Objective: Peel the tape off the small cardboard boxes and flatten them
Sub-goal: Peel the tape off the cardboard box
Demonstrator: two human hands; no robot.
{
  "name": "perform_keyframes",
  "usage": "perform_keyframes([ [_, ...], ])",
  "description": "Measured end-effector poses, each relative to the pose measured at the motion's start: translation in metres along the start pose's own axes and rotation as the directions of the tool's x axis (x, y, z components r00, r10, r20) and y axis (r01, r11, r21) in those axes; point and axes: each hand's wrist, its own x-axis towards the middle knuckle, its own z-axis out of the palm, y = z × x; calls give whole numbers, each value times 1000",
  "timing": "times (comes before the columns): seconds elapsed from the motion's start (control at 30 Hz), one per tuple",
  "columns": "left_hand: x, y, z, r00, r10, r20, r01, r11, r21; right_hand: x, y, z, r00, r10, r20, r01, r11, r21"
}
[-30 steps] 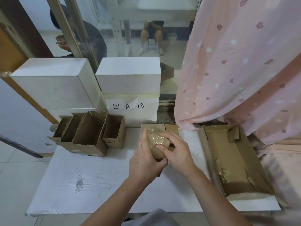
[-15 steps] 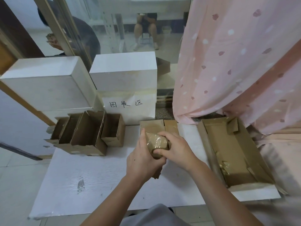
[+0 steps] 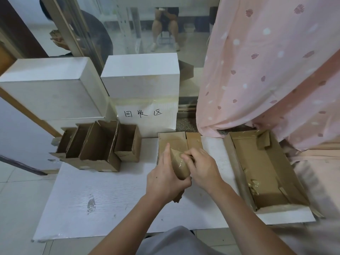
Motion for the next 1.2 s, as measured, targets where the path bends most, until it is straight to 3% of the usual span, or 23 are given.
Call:
perform_keyframes([
  [0.17, -1, -3, 1, 1000, -12, 23, 12, 1000, 8, 1, -2, -10, 968, 73, 239, -71, 997, -18],
  [0.43, -3, -2, 6, 998, 42, 49, -45, 998, 50, -3, 10, -6, 995, -33, 90, 41, 994, -98],
  [0.63, -2, 0, 7, 999, 19, 43, -21, 999, 50, -5, 7, -3, 1000, -26, 4, 26, 997, -75],
  [0.83, 0, -1, 0, 1000, 6, 0, -6, 1000, 15, -8, -5, -11, 981, 47, 189, -46, 999, -9],
  [0.97, -3, 2, 0, 999, 44, -2, -44, 998, 41, -10, -7, -4, 993, 91, 69, -96, 993, 69],
  [1.2, -7, 4, -3, 998, 54, -10, -54, 997, 47, -10, -4, 2, 999, -8, -49, 6, 999, -37],
])
